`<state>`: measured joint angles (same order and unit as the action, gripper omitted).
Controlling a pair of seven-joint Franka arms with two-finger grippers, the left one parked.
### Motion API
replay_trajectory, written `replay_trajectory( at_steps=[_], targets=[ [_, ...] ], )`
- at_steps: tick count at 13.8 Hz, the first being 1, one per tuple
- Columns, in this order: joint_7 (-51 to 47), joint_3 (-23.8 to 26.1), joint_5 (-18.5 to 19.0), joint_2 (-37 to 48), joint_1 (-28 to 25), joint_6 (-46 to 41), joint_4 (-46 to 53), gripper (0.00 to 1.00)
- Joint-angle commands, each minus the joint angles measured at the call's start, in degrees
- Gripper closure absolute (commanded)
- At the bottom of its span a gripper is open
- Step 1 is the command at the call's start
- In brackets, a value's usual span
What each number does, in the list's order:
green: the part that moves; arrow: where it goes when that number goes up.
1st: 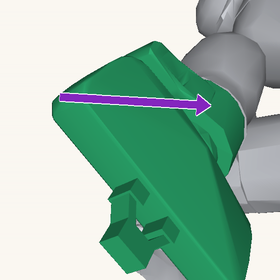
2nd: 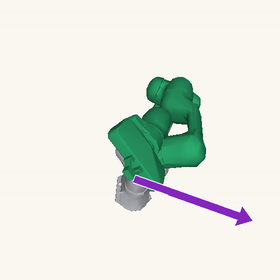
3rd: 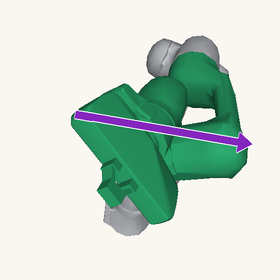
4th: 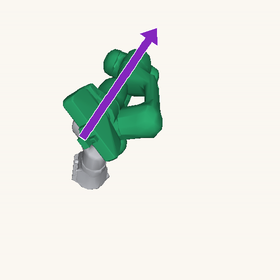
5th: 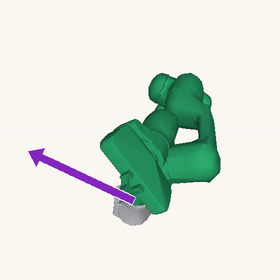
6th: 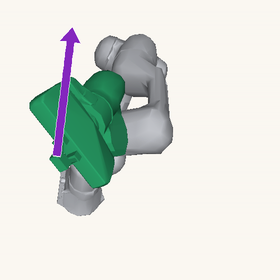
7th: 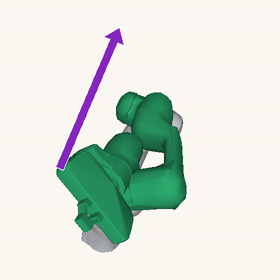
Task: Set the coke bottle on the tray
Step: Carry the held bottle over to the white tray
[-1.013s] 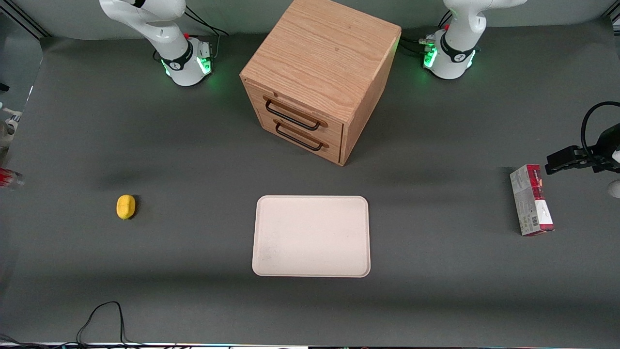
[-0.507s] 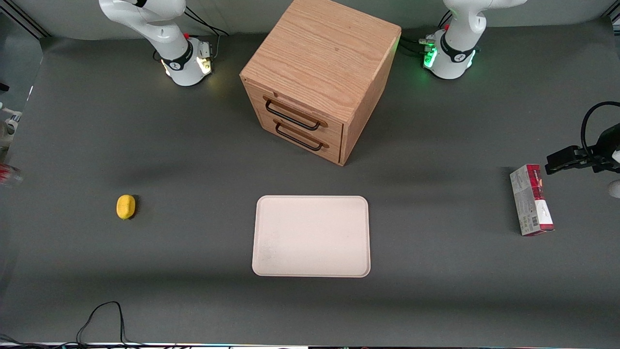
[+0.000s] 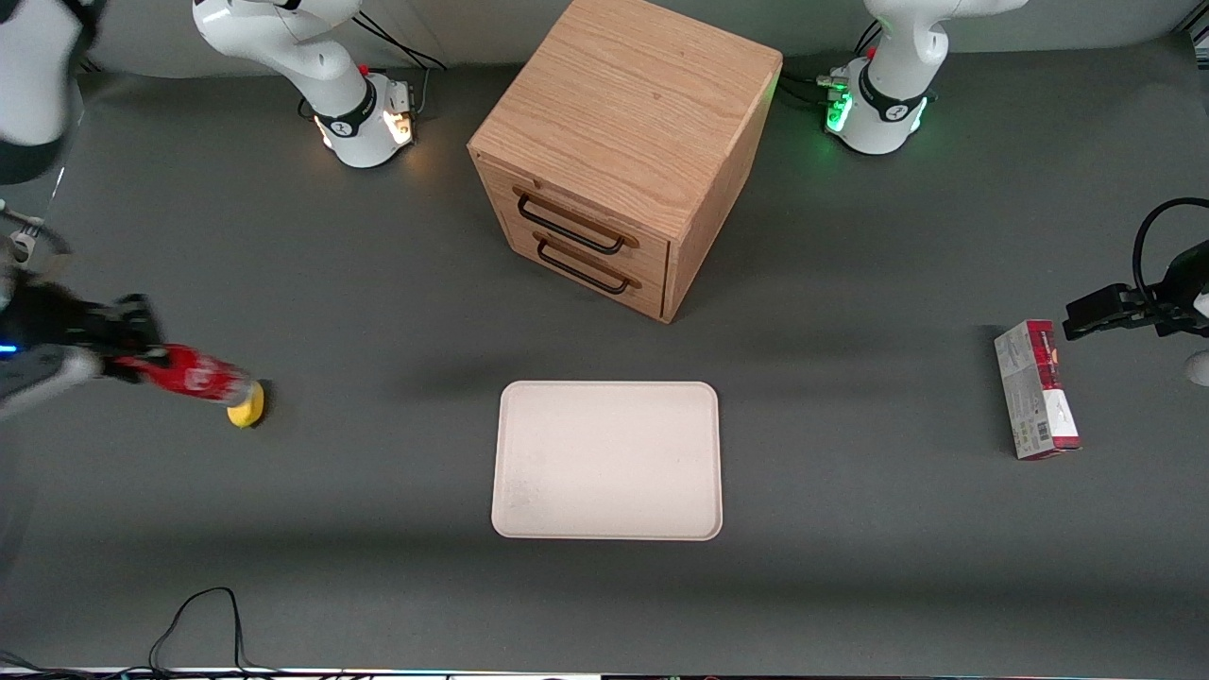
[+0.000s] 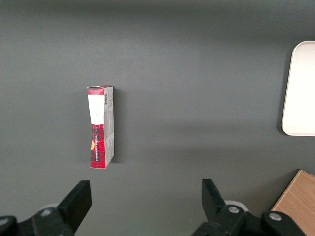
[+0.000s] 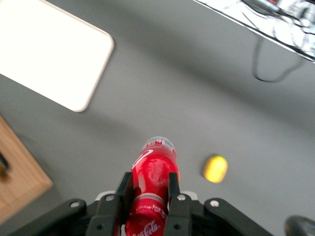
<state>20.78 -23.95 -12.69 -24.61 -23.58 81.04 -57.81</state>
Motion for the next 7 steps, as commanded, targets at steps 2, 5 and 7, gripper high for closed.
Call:
replay_trajectory(
  at_steps=[2,5,7],
  targets=[
    [-11.4,5.1,2.9,-5.8,-5.4,1.9,7.3,0.98],
    [-16.7,5.2,4.6,-8.7,-11.7,4.8,9.2,1.0],
    [-18.1,5.3,4.6,-9.5,-14.2,7.0,9.2,1.0]
  ],
)
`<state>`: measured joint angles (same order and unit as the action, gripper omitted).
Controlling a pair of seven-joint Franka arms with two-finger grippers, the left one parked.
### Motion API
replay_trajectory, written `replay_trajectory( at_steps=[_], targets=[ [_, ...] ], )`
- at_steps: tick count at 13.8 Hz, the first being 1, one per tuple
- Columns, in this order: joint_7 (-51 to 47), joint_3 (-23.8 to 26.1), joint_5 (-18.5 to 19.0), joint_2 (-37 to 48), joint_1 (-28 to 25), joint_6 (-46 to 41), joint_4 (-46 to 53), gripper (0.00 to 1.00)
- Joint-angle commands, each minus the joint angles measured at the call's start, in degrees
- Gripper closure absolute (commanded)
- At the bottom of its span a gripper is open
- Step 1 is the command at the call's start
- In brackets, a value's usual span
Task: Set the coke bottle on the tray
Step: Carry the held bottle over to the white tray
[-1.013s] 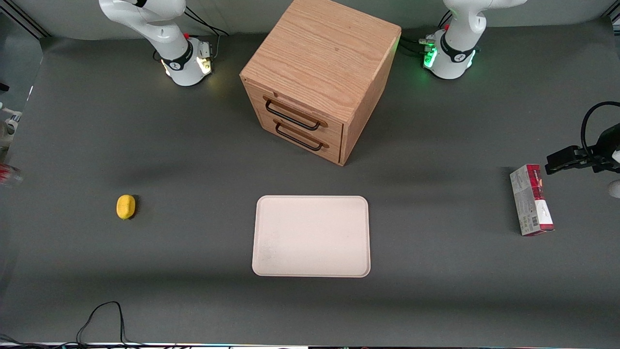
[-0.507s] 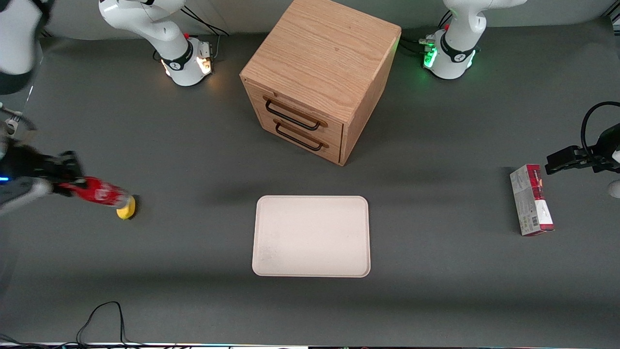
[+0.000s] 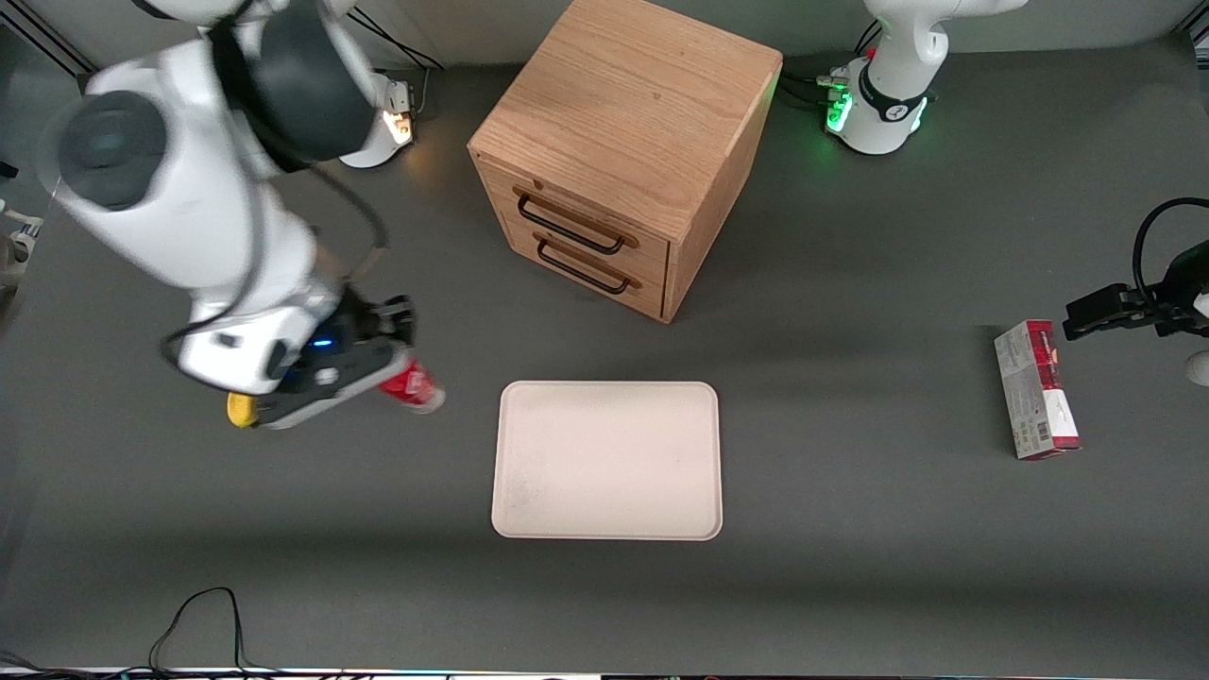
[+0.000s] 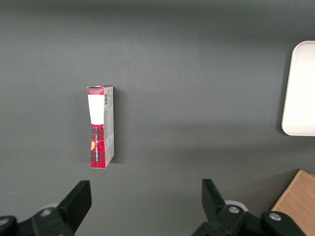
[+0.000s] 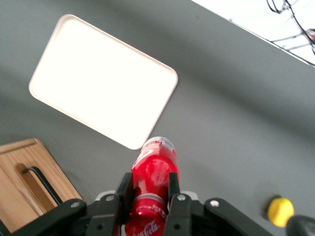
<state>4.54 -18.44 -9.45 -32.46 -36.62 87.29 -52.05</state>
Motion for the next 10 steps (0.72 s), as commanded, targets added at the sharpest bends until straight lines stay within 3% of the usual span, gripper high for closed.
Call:
replay_trajectory(
  at_steps=[1,10],
  targets=[
    [-2.1,-0.1,1.4,-2.1,-1.5,1.7,3.4,1.0],
    [-2.0,1.7,0.8,-15.8,0.4,18.0,2.6,1.0]
  ],
)
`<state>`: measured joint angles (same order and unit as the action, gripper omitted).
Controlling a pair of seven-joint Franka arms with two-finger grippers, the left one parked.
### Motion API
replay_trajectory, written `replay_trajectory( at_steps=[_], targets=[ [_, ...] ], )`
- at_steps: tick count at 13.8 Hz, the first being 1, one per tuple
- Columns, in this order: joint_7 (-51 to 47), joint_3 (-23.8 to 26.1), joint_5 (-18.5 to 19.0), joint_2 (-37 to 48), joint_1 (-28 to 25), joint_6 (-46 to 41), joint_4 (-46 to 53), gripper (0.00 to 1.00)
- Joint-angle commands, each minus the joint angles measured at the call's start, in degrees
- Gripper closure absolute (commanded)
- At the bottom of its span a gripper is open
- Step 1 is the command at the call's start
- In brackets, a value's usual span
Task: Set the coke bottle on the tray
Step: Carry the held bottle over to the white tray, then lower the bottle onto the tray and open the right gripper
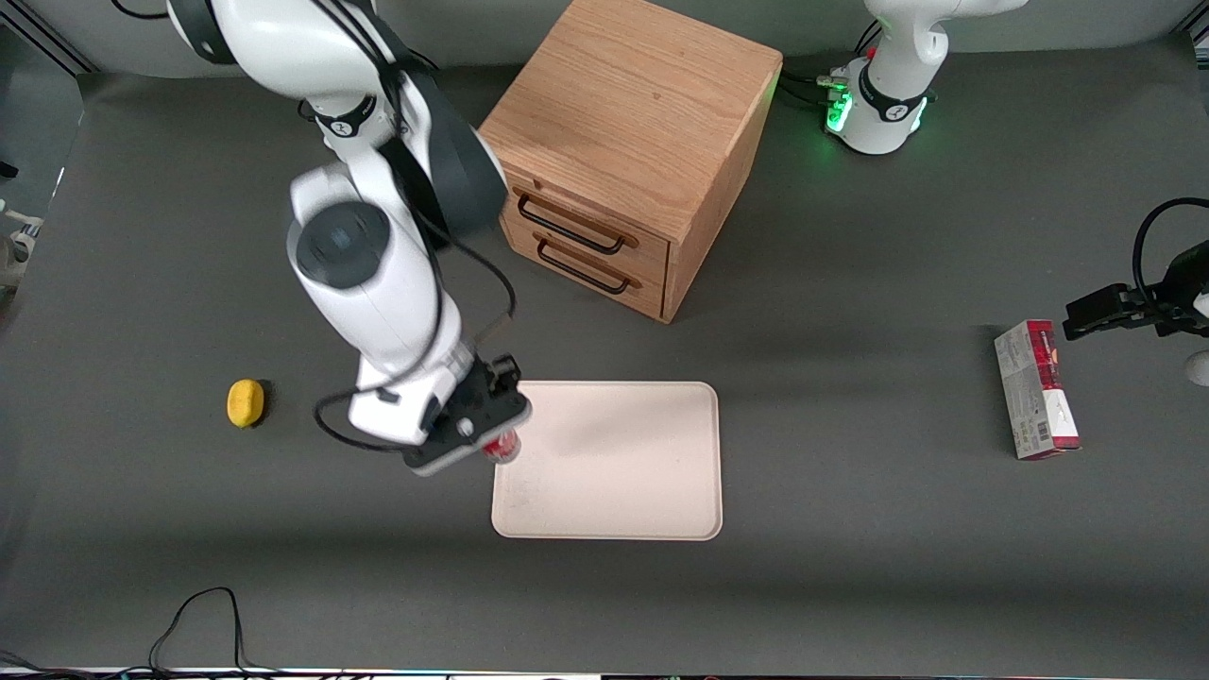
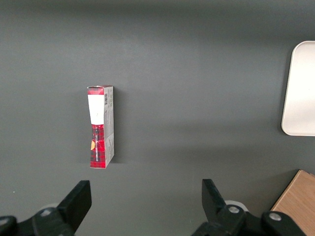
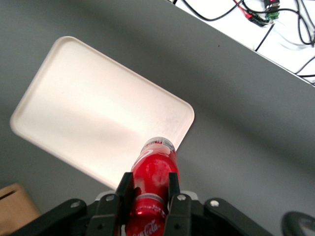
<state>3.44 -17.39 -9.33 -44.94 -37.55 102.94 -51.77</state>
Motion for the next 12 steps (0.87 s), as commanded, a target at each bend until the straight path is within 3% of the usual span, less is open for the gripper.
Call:
replay_trajectory(
  at_steps=[1,3,5,10,11,12],
  targets=[
    [-0.8,0.8,0.5,-5.0,1.5,4.0,2.2,1.0],
    [-0.7,0.9,0.0,-7.2,1.9,6.1,1.8,1.0],
    [-0.5,0.9,-3.7,-8.1,2.6,8.3,0.0,1.0],
    [-0.6,0.9,-3.9,-10.0,2.1,9.4,-1.2,0.96],
    [-0.7,0.9,-3.9,-10.0,2.1,9.4,-1.5,0.91],
    [-1.1,1.0,-4.0,-10.0,2.1,9.4,-1.5,0.54]
  ],
)
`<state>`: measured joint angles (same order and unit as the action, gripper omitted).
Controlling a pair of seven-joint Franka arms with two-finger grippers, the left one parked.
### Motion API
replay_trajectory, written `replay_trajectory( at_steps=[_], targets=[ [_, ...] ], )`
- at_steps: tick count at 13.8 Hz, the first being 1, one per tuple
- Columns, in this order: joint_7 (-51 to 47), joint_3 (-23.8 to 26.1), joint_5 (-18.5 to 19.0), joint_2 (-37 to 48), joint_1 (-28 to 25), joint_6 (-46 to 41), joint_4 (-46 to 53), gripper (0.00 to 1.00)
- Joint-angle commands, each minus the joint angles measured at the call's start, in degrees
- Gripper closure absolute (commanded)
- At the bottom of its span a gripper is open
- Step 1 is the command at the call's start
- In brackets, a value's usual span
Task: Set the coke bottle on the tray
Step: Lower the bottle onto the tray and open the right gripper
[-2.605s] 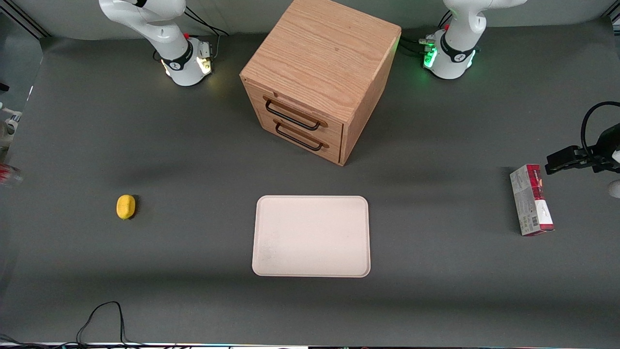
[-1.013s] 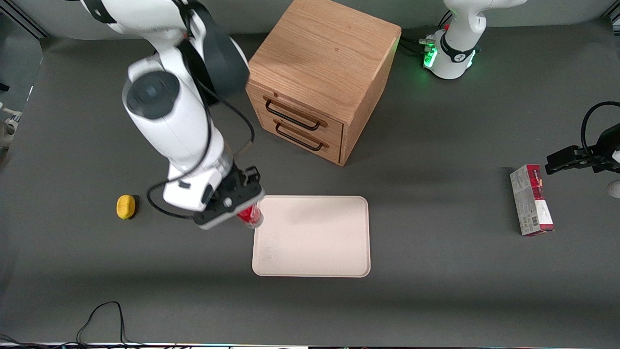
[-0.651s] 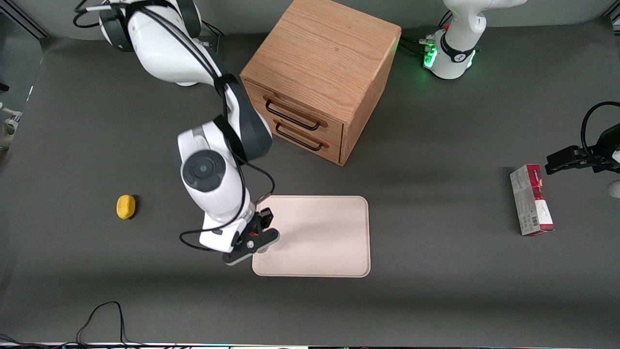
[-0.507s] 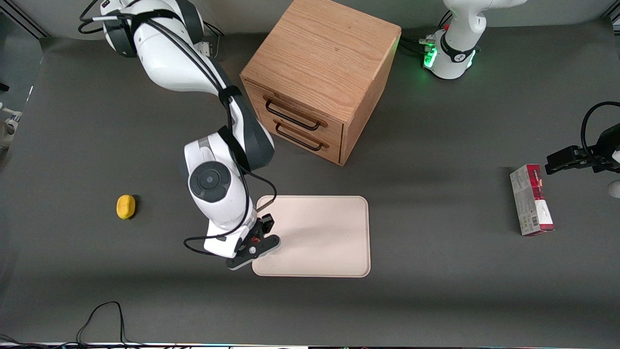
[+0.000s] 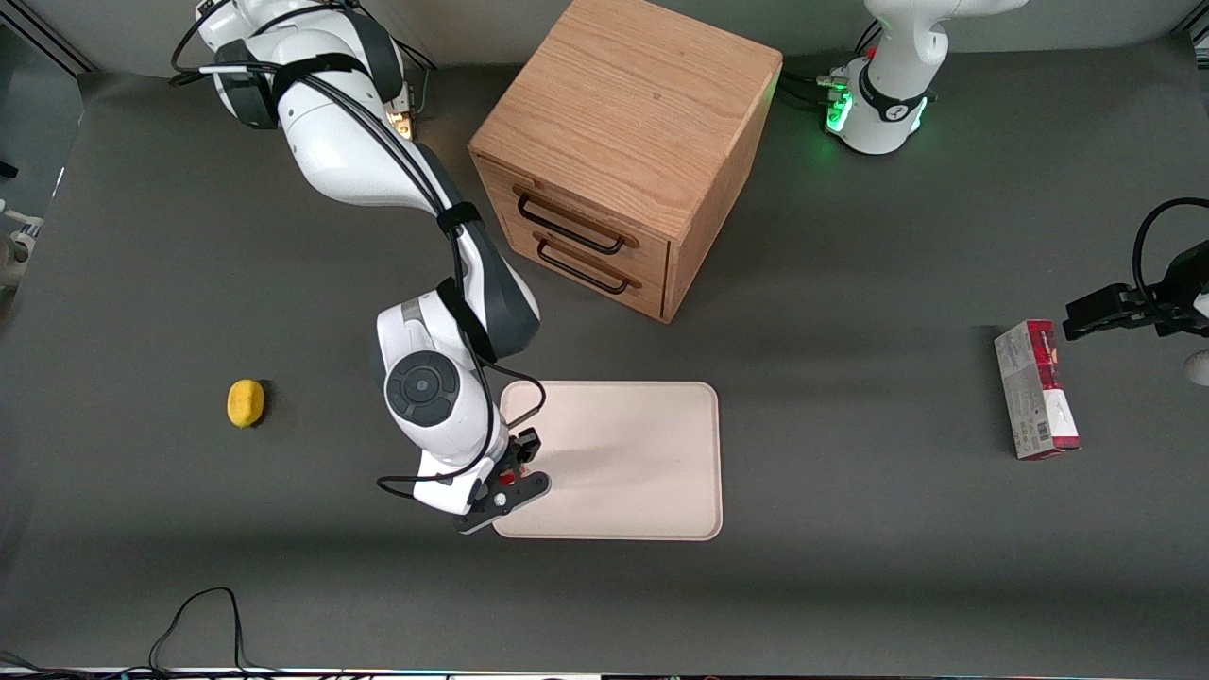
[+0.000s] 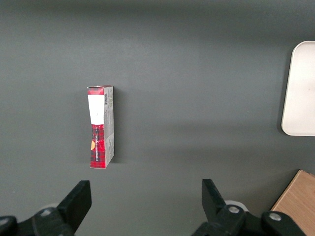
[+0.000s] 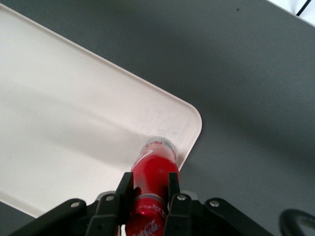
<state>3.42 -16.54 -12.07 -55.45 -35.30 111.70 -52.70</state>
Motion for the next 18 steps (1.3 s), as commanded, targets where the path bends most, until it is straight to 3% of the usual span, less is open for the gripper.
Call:
replay_trajectory(
  at_steps=[1,6,11,13,15,18],
  targets=[
    [-1.0,0.1,-1.3,0.5,-0.1,0.6,-0.6,0.02],
    [-1.0,0.0,-1.1,3.0,-0.5,-0.3,-0.6,0.0],
    [-2.2,-0.7,-0.2,15.2,-1.3,-15.4,-0.5,0.0],
    [-4.3,-0.7,1.8,20.6,-1.3,-22.4,-0.7,0.0],
    [-4.8,-0.8,2.9,26.8,-1.3,-27.6,-4.3,0.0],
    [-4.2,-1.2,4.3,37.6,2.3,-26.9,-16.6,0.0]
  ],
)
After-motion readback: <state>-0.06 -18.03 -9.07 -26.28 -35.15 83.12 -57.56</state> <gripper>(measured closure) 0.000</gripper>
